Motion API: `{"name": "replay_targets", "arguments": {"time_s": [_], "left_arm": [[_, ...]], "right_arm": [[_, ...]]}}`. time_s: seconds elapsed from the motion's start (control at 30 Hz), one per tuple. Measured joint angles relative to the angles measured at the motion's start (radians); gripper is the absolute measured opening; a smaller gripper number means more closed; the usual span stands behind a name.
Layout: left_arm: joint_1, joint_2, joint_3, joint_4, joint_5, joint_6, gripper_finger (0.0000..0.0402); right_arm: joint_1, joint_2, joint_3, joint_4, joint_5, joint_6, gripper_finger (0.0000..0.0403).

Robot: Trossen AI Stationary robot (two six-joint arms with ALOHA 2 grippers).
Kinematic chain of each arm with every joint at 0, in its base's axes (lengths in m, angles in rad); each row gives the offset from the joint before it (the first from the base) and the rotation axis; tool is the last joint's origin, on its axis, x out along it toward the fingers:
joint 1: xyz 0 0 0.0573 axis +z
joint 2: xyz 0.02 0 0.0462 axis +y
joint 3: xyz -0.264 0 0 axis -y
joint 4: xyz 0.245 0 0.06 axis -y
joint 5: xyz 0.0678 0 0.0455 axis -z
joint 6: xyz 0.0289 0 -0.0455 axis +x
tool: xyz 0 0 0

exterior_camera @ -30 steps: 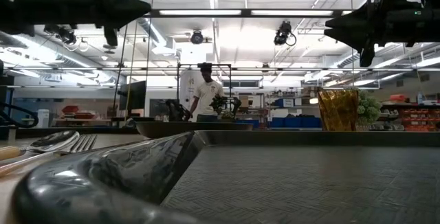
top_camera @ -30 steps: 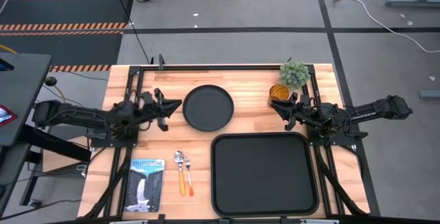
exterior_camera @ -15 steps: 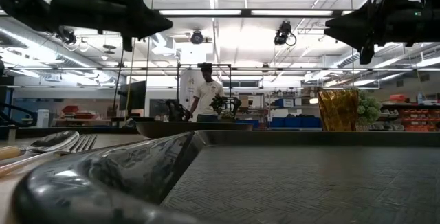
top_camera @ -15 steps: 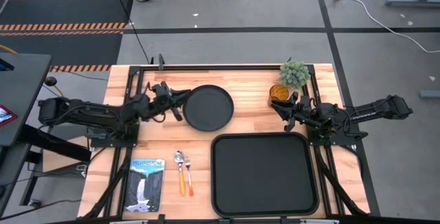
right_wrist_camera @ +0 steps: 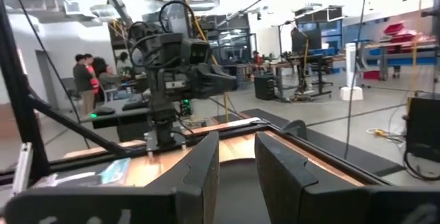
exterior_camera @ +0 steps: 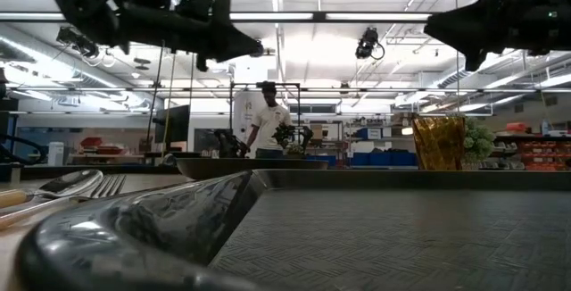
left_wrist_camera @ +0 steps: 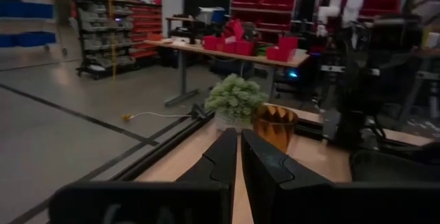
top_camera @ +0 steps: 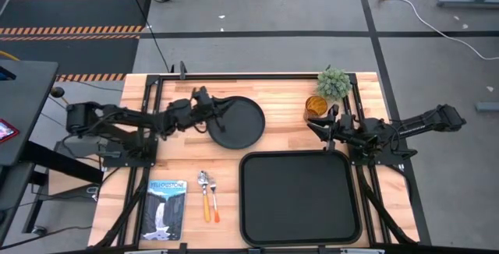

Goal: Pick and place plate/cup/fork/spoon on tray
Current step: Put the brown cup on the black tray

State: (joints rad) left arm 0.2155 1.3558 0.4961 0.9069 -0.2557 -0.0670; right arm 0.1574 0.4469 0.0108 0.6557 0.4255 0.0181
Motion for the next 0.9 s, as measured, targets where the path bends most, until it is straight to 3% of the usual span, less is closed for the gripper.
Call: {"name": "replay_targets", "arguments": {"time_s": [0.2, 0.43, 0.57, 0.8, 0.9], "left_arm": [[0.000, 0.104, 0.103, -0.011, 0.006, -0.005, 0.0029], [0.001, 0.185, 0.218, -0.058, 0.048, -0.056, 0.0029], [0.000, 0.232, 0.319, -0.167, 0.084, -0.052, 0.0029], [0.000, 0.336, 0.521, -0.427, 0.130, -0.024, 0.0029], [0.000, 0.380, 0.582, -0.492, 0.135, -0.026, 0.0029]], "right_arm": [[0.007, 0.000, 0.103, -0.110, 0.117, -0.021, 0.0101], [-0.013, 0.000, 0.265, -0.450, 0.202, 0.029, 0.0101], [-0.022, 0.000, 0.328, -0.568, 0.295, 0.031, 0.0101], [-0.036, -0.003, 0.397, -0.735, 0.578, 0.052, 0.0101], [-0.053, -0.003, 0.414, -0.830, 0.630, 0.113, 0.0101]]}}
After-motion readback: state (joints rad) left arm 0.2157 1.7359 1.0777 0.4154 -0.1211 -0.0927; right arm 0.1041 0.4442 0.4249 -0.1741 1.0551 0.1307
